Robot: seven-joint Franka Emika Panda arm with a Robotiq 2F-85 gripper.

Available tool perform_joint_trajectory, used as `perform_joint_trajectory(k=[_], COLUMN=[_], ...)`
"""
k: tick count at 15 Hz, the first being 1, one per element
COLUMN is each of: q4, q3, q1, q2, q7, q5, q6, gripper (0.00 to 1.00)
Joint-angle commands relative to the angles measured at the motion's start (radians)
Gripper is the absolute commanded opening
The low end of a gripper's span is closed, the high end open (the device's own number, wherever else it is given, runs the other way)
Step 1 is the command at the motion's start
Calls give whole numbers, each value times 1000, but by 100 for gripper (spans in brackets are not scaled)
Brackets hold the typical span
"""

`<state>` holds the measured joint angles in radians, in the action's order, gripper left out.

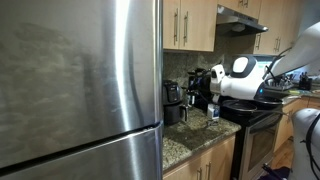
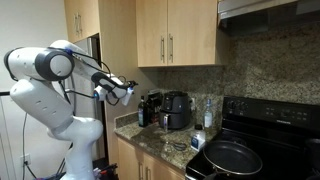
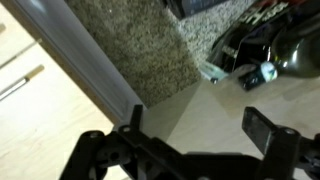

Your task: Open the air fryer and the right-sided cabinet door

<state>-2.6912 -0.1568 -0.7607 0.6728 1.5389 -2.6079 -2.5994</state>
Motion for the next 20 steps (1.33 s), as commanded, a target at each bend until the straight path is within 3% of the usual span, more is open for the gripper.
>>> perform_joint_trajectory(k=[1,5,6,10,12,14,17,18,20], q4=[117,161,167,174,221,287,366,337,366], q3=[-21,-55,-12,-62,-101,-124,-194,-150,-191], q1=[-149,-254,-208,-250,-331,-368,-442,-391,-423], q2=[74,247,165,262,312,364,412,396,427], q7=[-70,-180,-124,-150,-84,-73,-52,-63,-61], q5=[0,2,7,6,4,4,4,8,7], q6=[-80,10,-19,-8,17,-5,57,19,23], gripper=[100,100,100,100,100,100,100,100,100])
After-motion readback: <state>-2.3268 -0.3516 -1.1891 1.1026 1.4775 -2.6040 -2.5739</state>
